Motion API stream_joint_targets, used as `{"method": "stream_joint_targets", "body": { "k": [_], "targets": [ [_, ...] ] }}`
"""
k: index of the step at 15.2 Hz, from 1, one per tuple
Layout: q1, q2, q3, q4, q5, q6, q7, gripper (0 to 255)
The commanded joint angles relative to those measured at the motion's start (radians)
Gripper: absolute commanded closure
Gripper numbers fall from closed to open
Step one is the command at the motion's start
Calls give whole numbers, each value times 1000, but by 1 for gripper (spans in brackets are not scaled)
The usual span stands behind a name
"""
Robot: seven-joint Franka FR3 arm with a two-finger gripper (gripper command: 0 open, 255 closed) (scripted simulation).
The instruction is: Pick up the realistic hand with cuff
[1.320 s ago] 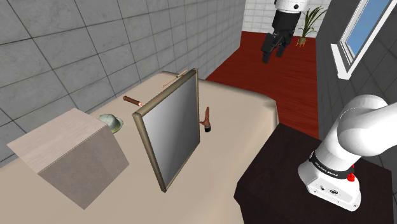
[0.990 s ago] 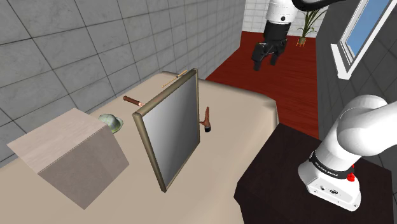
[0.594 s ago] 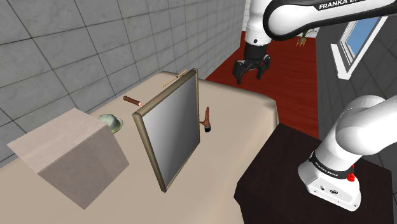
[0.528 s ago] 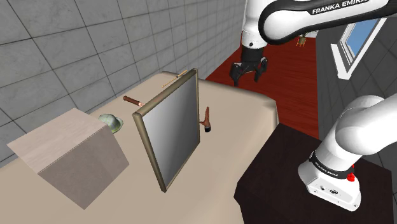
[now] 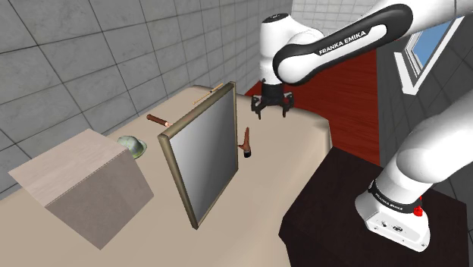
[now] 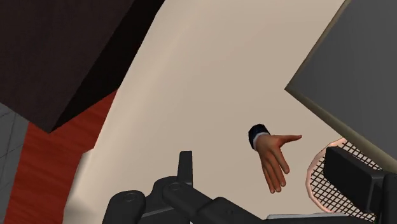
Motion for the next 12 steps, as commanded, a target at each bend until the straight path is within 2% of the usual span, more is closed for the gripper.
{"method": "stream_joint_targets", "body": {
  "k": [1, 6, 12],
  "targets": [
    [-20, 87, 33, 42, -37, 25, 125, 0],
    [-41, 319, 67, 160, -163, 71, 418, 0],
    [-2, 588, 18, 343, -291, 75, 717, 0]
  ]
}}
